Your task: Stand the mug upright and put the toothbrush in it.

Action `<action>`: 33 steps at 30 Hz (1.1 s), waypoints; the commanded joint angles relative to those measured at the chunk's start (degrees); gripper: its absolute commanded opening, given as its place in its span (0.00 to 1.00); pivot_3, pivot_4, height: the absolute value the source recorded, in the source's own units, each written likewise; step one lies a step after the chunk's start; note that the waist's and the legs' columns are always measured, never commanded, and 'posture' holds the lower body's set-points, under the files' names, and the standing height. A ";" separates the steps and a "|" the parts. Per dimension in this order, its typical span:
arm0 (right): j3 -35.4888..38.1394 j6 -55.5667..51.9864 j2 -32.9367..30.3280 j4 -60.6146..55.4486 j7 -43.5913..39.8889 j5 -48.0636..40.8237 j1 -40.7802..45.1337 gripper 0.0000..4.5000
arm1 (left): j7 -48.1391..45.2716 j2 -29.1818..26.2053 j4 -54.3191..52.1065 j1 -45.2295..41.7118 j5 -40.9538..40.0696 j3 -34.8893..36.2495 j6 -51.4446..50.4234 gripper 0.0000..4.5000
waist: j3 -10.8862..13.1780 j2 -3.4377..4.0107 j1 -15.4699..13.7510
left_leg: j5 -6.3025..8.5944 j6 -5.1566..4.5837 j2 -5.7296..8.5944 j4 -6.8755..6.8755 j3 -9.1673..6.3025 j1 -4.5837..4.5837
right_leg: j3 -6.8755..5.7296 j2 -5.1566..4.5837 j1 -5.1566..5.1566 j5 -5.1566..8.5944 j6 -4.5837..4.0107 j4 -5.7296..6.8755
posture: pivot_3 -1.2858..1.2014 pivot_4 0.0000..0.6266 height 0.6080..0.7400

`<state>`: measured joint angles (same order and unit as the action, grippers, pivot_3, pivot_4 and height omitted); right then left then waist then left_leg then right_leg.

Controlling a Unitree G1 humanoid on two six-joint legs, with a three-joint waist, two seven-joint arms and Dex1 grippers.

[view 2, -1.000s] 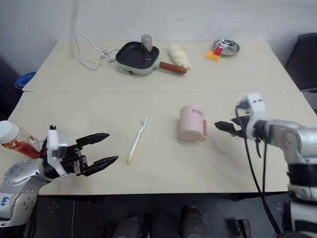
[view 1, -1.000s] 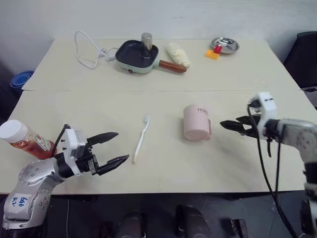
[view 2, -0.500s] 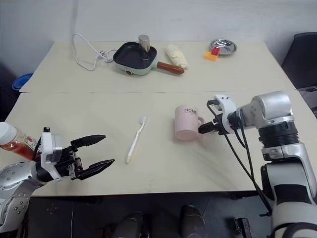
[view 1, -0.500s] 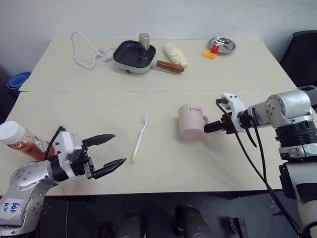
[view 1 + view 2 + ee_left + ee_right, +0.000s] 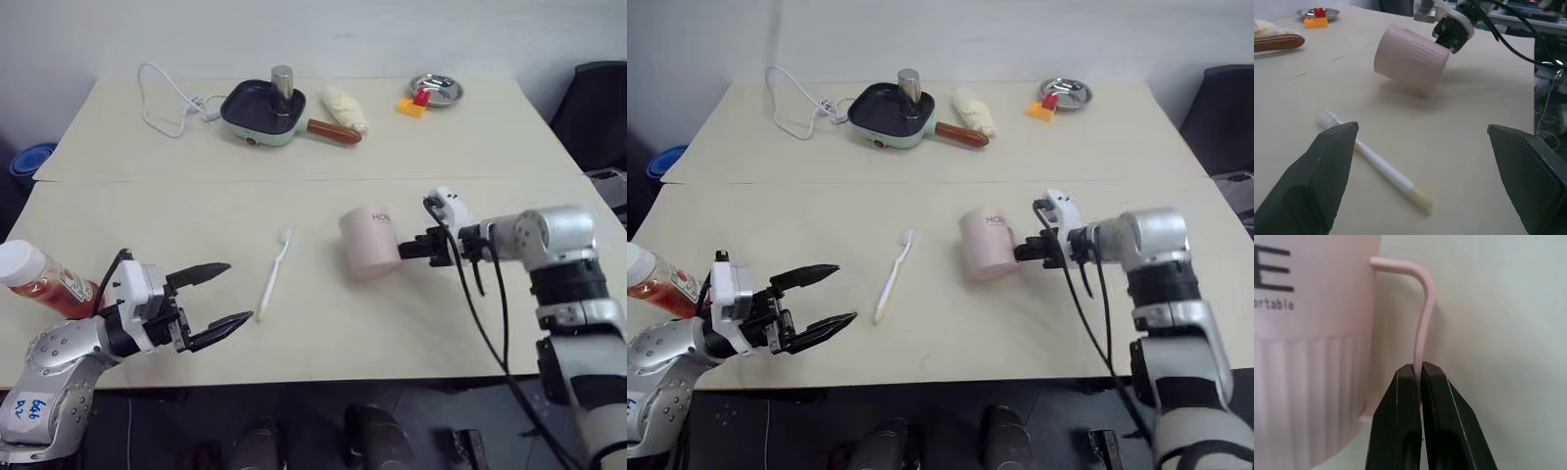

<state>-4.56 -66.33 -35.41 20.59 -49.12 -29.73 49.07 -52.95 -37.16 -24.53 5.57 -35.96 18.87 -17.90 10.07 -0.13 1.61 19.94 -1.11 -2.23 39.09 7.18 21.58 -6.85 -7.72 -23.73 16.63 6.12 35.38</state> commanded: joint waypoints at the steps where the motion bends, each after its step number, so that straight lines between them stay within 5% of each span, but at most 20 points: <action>1: 9.89 17.02 7.20 -7.09 1.73 -2.79 -3.75 0.01 | 1.79 0.49 -1.00 1.83 -0.01 2.07 0.93 1.00 | 0.00 0.00 0.13 | 0.00 0.02 -0.01 0.00 0.02 0.00 | 0.01 0.04 0.00 0.00 0.00 0.00 | 0.52 0.24 1.00; 6: 6.92 46.93 15.17 -7.08 0.22 6.44 -10.81 0.01 | 2.65 0.14 -0.59 2.68 -0.19 2.73 0.98 1.00 | 0.00 0.00 -0.13 | -0.01 0.05 -0.07 0.01 0.07 -0.04 | 0.08 0.09 -0.01 0.00 0.00 0.04 | 0.52 0.24 1.00; 11: 2.92 82.81 19.34 11.21 4.22 19.87 -11.76 0.01 | 3.10 -0.09 0.50 1.18 0.35 2.79 1.62 1.00 | 0.01 0.00 0.14 | -0.01 0.05 0.05 0.01 0.09 -0.10 | 0.19 0.08 0.02 0.00 0.01 0.07 | 0.52 0.24 1.00; 13: 3.05 89.62 19.42 16.57 7.55 22.71 -11.18 0.01 | 2.75 -0.48 -0.34 2.15 -0.28 3.05 0.80 1.00 | 0.01 0.02 0.28 | -0.02 0.06 0.00 0.01 0.10 -0.12 | 0.21 0.09 0.01 0.00 0.00 0.08 | 0.52 0.24 1.00; 15: 2.68 91.52 19.31 18.27 1.24 20.49 -11.43 0.01 | 1.94 -1.05 -1.04 3.31 -0.73 2.90 0.09 1.00 | 0.01 0.02 0.37 | -0.02 0.06 -0.02 0.01 0.09 -0.13 | 0.22 0.10 0.01 0.00 0.00 0.08 | 0.52 0.24 1.00; 21: 4.30 94.00 17.55 17.64 -4.30 18.02 -13.57 0.44 | 2.83 -0.35 -3.12 5.53 -4.26 3.06 -3.21 1.00 | 0.02 0.02 0.25 | -0.03 0.08 -0.15 0.01 0.08 -0.29 | 0.28 0.16 0.15 0.01 -0.02 0.07 | 0.52 0.24 1.00; 26: 7.49 95.98 12.42 12.54 -19.07 8.34 -18.35 0.81 | 7.61 1.22 -0.67 7.70 -3.77 9.51 -2.75 1.00 | 0.02 0.02 -0.07 | -0.02 0.07 -0.14 0.01 0.04 -0.29 | 0.30 0.13 0.18 0.01 -0.02 0.05 | 0.52 0.24 1.00; 33: 14.44 85.75 -3.07 -0.90 -36.35 -3.85 -34.49 0.81 | 14.38 0.74 -3.67 24.60 10.69 13.79 -3.34 1.00 | 0.01 0.00 -0.18 | 0.10 -0.02 -0.13 0.00 0.01 -0.33 | 0.24 0.09 0.30 0.01 -0.02 -0.11 | 0.52 0.24 1.00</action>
<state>8.19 23.18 -36.06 25.20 -80.54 -29.75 17.90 -40.10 -35.25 -24.88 26.11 -30.32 31.67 -20.09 10.08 -0.13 1.42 20.10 -1.11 -2.41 39.07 7.17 21.27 -6.63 -7.60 -23.42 16.65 6.09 35.16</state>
